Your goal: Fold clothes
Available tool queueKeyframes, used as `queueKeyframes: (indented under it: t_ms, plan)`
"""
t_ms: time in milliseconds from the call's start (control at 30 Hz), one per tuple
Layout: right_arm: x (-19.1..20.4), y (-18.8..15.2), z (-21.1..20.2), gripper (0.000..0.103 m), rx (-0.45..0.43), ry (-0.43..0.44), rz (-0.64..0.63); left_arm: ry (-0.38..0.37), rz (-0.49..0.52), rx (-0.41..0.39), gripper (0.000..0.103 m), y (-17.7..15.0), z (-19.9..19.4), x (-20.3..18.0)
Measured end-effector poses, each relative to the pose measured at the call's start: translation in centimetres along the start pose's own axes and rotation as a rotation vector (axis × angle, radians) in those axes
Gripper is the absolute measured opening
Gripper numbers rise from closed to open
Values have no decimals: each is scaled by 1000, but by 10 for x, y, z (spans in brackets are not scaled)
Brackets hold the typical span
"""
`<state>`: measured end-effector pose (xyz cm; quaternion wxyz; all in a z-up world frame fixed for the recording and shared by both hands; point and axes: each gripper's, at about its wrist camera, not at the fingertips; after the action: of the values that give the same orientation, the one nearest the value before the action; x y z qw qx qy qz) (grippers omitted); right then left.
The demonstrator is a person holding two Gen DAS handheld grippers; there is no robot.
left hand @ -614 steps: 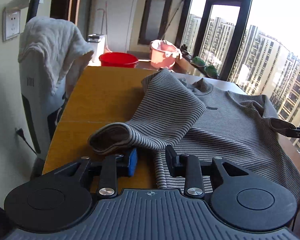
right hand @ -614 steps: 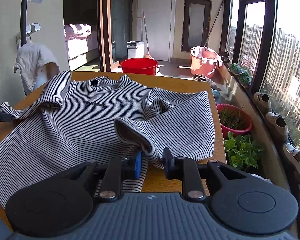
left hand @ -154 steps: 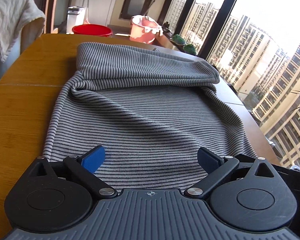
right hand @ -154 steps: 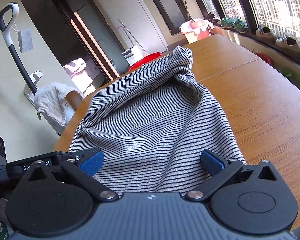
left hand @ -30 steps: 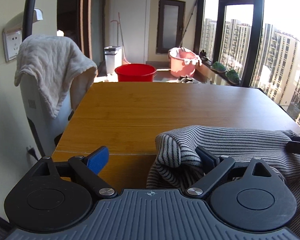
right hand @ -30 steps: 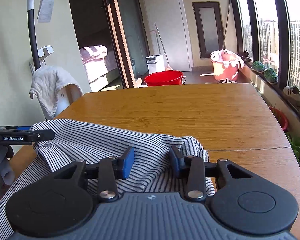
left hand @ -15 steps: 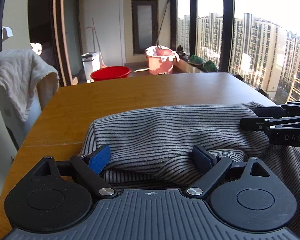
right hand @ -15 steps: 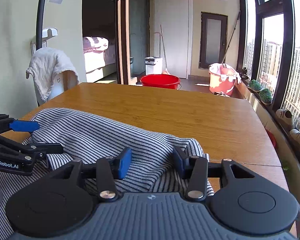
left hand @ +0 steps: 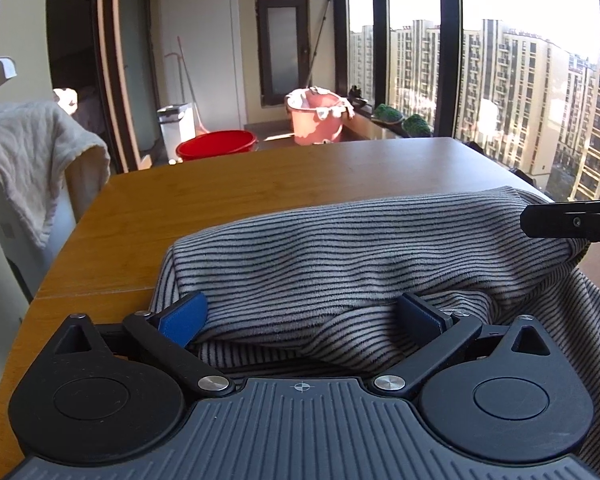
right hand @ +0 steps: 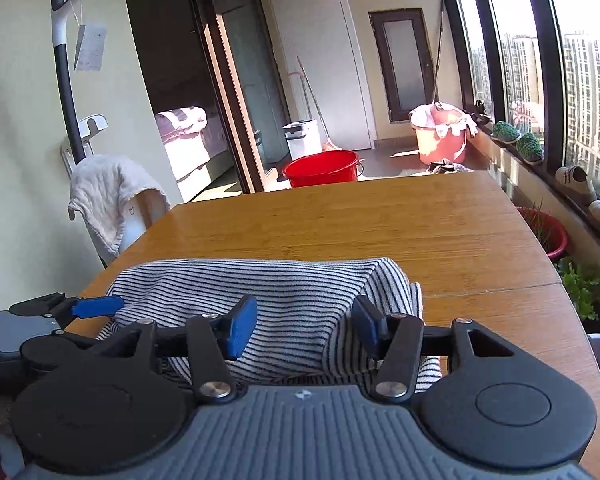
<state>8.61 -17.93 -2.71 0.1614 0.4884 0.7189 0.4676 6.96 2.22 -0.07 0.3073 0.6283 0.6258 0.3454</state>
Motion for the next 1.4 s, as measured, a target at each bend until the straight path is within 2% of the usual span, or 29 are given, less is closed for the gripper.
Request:
queueKeyframes:
  t_ms: [100,200,300,333,433,500,533,567,633,667,733,800,867,933,1000,1067,1133,1200,1233,1333,1400]
  plan:
    - [-2,-12,19,53,52,-68,-38,-10,-1,-2,103,-1,0,1]
    - [-4,-14,16,53,-12,-94,15,-31,-19,-9,103,-2,-3,6]
    - [7,-23,5,52,-96,-196,-25,-42,-30,-14,103,-3,-4,9]
    - [10,-24,2,54,-128,-237,-31,-42,-31,-14,103,-4,-4,10]
    - [6,-24,1,68,-134,-310,9,-38,-25,-12,103,-5,-4,9]
    - [-3,-18,8,71,-86,-293,51,-36,-23,-13,103,-5,-4,8]
    - [-7,-17,11,68,-63,-275,69,-35,-22,-14,103,-5,-4,8]
    - [-10,-16,13,48,-48,-240,75,-34,-22,-14,103,-5,-4,8]
    - [-9,-15,15,32,-43,-214,51,-33,-28,-16,103,-4,-4,9]
    - [-5,-12,14,18,-59,-219,8,-33,-31,-16,103,-4,-4,10]
    - [-3,-4,10,15,-103,-238,-29,-39,-37,-19,103,-4,-5,11]
    - [-13,1,14,15,-86,-232,14,-44,-40,-23,103,-4,-5,12]
    - [-24,-2,22,17,-49,-226,49,-45,-42,-25,103,-5,-5,12]
    - [-21,-11,26,18,-39,-240,19,-45,-44,-25,103,-5,-5,12]
    - [-18,-10,22,23,-52,-267,13,-43,-40,-21,103,-4,-5,12]
    - [-16,-10,17,36,-74,-298,11,-39,-34,-18,103,-4,-4,11]
    - [-9,-7,8,39,-111,-302,4,-37,-32,-16,103,-5,-5,9]
    - [0,-3,-2,48,-155,-275,-3,-37,-32,-14,103,-4,-4,9]
    - [5,-1,-7,57,-176,-259,-7,-36,-31,-14,103,-4,-4,9]
    - [18,3,-19,59,-235,-213,-32,-35,-30,-12,103,-6,-3,8]
    - [18,2,-20,60,-225,-154,-29,-34,-27,-9,103,-5,-3,7]
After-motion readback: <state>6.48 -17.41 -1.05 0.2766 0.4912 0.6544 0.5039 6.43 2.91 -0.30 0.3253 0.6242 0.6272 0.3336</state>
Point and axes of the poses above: each gripper's, at about its wrist camera, not at the fingertips, and z roughly the way its jaws point, x to its left, y to its top, and after that the axes turned 1 degree about -y, right-handed
